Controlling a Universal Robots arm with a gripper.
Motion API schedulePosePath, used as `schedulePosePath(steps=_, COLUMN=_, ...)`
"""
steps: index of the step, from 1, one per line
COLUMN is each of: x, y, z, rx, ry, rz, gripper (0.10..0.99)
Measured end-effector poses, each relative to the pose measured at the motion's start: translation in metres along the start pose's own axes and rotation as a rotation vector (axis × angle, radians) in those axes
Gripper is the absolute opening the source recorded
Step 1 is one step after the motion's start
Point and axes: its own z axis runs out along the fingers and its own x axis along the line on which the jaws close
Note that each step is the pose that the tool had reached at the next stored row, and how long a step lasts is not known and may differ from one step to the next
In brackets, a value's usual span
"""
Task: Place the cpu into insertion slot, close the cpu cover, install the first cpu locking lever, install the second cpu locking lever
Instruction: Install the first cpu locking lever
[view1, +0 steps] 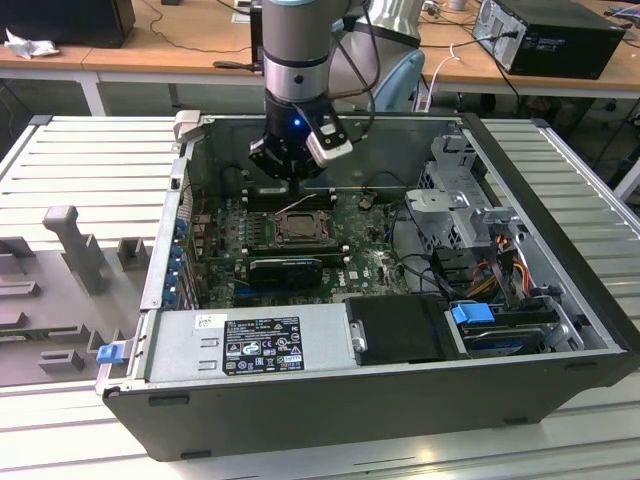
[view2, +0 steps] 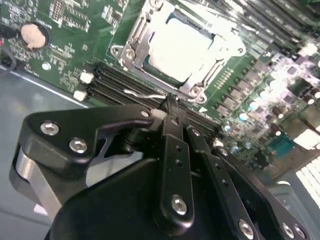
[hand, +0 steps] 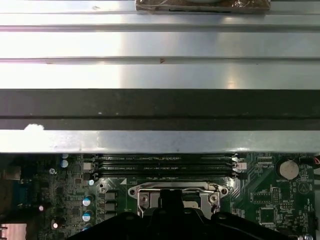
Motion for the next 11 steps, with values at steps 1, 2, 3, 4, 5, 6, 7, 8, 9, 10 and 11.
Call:
schedulePosePath(steps=1, x=-0.0004, y=0.0016, z=0.0026, rx=0.0, ry=-0.0001, rz=-0.002, gripper=0.106)
schedulePosePath(steps=2, x=-0.0019, y=0.0041, z=0.0055, rx=0.0, ry=0.0, rz=-0.003, gripper=0.106)
schedulePosePath(steps=3, x=-0.0031, y=0.0059, z=0.0067, rx=0.0, ry=0.0001, rz=-0.003, gripper=0.106)
schedulePosePath(steps=4, x=-0.0041, y=0.0073, z=0.0073, rx=0.0, ry=0.0001, rz=-0.003, gripper=0.106)
schedulePosePath(steps=5, x=-0.0067, y=0.0095, z=0.0082, rx=0.0, ry=0.0001, rz=-0.003, gripper=0.106)
schedulePosePath(steps=6, x=-0.0093, y=0.0108, z=0.009, rx=0.0, ry=0.0001, rz=-0.004, gripper=0.106)
schedulePosePath(steps=7, x=-0.0108, y=0.0114, z=0.0095, rx=0.0, ry=0.0002, rz=-0.006, gripper=0.106)
schedulePosePath(steps=8, x=-0.0123, y=0.012, z=0.0101, rx=0.0, ry=0.0004, rz=-0.009, gripper=0.106)
schedulePosePath(steps=9, x=-0.014, y=0.0125, z=0.0109, rx=0.0, ry=0.0005, rz=-0.011, gripper=0.106)
schedulePosePath(steps=10, x=-0.0148, y=0.0127, z=0.0114, rx=0.0, ry=0.0006, rz=-0.012, gripper=0.106)
schedulePosePath(steps=11, x=-0.0158, y=0.013, z=0.0123, rx=0.0, ry=0.0007, rz=-0.013, gripper=0.106)
